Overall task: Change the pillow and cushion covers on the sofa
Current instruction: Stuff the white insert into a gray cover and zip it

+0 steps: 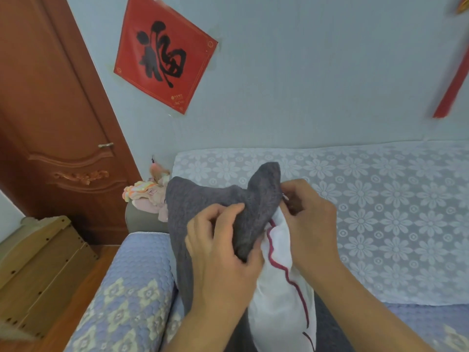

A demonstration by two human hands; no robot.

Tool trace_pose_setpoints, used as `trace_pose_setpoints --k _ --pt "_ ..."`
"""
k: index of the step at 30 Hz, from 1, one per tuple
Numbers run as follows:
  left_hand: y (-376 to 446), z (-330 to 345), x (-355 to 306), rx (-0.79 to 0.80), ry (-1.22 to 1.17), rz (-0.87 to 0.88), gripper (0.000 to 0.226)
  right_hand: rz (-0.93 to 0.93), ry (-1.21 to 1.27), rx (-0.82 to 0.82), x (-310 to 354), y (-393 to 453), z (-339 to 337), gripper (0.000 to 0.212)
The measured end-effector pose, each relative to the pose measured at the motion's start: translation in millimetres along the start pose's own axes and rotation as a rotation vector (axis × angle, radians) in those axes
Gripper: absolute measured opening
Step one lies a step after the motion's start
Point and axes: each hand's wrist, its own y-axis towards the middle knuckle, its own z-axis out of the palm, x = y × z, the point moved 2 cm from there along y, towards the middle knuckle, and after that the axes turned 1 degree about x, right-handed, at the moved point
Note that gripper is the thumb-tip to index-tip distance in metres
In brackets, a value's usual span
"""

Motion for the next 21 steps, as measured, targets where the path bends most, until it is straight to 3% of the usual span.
trace_pose_setpoints --k 4,10,13,17,21 --pt "19.5 9.7 10.9 -0.018 0.254 -0.044 0.055 -0.134 -0.012 0.15 13.7 -8.9 6.1 0.024" --pt "102.3 21.3 23.1 -0.171 0.285 -0.091 0.029 -0.274 -0.173 0.304 26.3 23.2 20.3 0.012" --pt "138.7 32.0 0.0 -0.149 0.213 -0.078 0.011 -0.3 -0.263 0.207 38.3 52.1 27.6 0.013" --pt "145.2 46.7 -23.7 -0.013 0.116 0.001 0.02 -0.108 -0.42 -0.02 15.1 91.4 -1.6 0.013" --pt "60.9 60.3 0.8 0.164 0.187 0.007 0.038 0.084 -0.576 -0.094 -41.2 75.4 -35.0 0.016"
